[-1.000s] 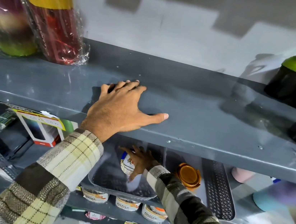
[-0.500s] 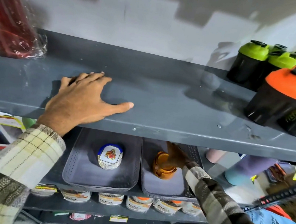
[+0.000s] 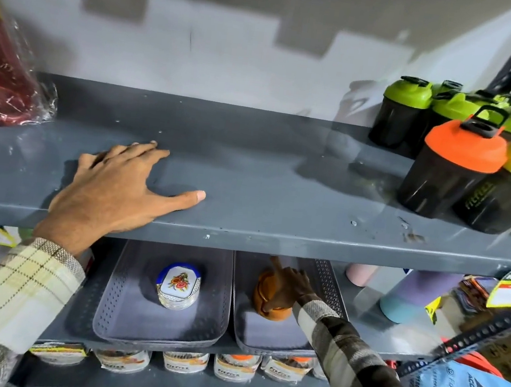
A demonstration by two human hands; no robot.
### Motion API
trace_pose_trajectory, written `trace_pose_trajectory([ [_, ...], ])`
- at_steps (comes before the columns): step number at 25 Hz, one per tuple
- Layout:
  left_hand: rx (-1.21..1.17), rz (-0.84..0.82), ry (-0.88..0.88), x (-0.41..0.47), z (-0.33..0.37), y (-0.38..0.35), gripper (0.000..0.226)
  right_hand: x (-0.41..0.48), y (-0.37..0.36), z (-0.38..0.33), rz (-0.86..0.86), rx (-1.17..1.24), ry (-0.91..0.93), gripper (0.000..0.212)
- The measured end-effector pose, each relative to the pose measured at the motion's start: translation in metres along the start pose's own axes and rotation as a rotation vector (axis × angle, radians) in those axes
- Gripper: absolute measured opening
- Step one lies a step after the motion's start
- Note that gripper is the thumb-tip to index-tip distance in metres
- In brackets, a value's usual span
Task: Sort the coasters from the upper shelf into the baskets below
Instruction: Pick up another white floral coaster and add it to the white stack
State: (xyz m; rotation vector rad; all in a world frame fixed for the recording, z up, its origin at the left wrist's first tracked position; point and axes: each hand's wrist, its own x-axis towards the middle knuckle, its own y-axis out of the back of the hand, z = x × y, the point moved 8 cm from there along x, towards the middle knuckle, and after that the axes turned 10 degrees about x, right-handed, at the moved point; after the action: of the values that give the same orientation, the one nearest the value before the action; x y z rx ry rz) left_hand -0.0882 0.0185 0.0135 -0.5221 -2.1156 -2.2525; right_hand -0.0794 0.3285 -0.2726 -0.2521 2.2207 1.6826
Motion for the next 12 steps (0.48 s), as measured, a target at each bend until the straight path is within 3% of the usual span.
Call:
trace_pose_trajectory([
  [7,-0.019,-0.006,-0.003,0.000,0.000,-0.001,0.123,-0.006,-0.007,0.002,-0.011,0.078,-0.033,0.129],
  [12,-0.035,-0.014,0.010,0.000,-0.001,-0.002,0.120,-0.033,0.016,-0.012,0.010,0.198,0.076,0.093],
])
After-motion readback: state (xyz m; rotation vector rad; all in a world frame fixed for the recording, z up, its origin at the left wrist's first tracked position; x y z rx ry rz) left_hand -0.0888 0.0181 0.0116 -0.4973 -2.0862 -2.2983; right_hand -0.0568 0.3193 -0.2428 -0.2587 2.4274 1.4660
